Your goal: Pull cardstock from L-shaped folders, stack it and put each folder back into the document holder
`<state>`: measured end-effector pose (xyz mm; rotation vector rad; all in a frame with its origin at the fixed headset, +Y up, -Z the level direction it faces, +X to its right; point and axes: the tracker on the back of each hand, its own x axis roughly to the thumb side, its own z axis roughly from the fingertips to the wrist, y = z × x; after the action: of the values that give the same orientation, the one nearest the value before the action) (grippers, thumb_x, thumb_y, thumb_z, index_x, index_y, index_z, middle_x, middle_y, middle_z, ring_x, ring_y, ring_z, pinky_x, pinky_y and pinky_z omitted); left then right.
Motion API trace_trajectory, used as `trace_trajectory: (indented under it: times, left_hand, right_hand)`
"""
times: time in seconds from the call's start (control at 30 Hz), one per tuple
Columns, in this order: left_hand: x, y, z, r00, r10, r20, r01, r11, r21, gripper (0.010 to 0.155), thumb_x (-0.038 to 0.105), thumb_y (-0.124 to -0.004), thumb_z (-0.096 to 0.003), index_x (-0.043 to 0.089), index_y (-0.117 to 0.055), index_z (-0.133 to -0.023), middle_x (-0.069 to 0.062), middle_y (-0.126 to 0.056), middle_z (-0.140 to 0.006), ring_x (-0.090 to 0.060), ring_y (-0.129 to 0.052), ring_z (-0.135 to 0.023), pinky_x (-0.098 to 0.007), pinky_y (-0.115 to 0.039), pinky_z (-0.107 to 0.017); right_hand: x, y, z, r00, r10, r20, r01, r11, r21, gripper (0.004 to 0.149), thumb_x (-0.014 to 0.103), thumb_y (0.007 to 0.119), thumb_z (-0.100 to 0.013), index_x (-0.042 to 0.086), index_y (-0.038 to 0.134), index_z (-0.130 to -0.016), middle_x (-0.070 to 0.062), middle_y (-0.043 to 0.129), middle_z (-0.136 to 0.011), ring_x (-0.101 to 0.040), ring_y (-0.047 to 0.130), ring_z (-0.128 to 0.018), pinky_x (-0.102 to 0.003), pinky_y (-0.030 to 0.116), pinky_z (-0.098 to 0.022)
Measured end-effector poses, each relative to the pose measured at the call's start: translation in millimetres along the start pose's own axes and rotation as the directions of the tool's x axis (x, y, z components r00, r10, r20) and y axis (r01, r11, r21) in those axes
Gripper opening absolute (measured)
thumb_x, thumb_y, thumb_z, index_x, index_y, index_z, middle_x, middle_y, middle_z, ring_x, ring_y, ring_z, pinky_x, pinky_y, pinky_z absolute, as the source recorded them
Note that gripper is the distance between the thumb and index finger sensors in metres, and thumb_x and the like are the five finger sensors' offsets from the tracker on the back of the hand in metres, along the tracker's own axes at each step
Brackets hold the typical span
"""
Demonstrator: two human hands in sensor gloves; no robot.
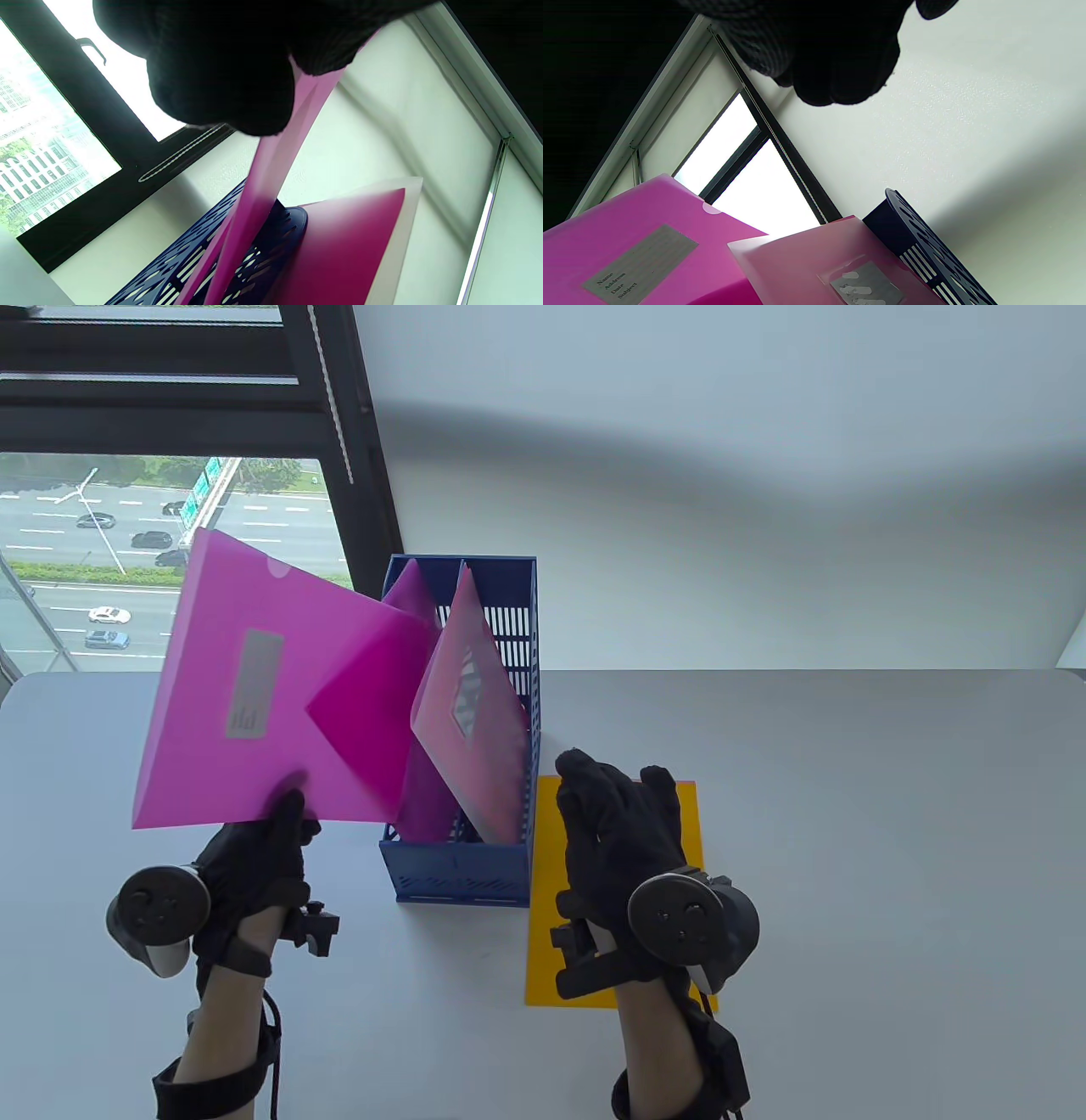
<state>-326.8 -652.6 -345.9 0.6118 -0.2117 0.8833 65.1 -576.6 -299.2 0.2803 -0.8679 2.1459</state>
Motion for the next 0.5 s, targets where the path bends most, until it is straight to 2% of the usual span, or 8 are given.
trace_trajectory:
  times: [0.23, 0.5]
  left_hand:
    - [-2.6, -32.2, 3.8, 0.996, -0.087, -0.025, 0.084, 0.99, -0.114, 0.049, 0.035, -0.078, -0.0572, 0.007, -0.079, -0.098, -0.005, -0.097, -0.066, -0.028, -0.103, -0.046, -0.058, -0.066, -0.067]
    - [-11.4, -35.9, 4.6, 0.997, -0.049, -0.053, 0.041, 0.989, -0.142, 0.048, 0.036, -0.076, -0.0582, 0.009, -0.08, -0.097, -0.005, -0.098, -0.066, -0.03, -0.103, -0.047, -0.059, -0.065, -0.067]
  right_hand:
    - [0.9, 7.6, 0.1, 1.0, 0.012, 0.001, -0.012, 0.999, 0.035, 0.04, 0.04, 0.077, -0.063, 0.032, 0.073, -0.102, 0.006, 0.084, -0.094, -0.017, 0.087, -0.073, -0.053, 0.042, -0.08]
    - [-2.8, 25.5, 0.2, 0.999, 0.044, -0.012, -0.042, 0.992, 0.116, 0.04, 0.04, 0.078, -0.062, 0.032, 0.073, -0.102, 0.005, 0.084, -0.094, -0.018, 0.087, -0.074, -0.054, 0.041, -0.08]
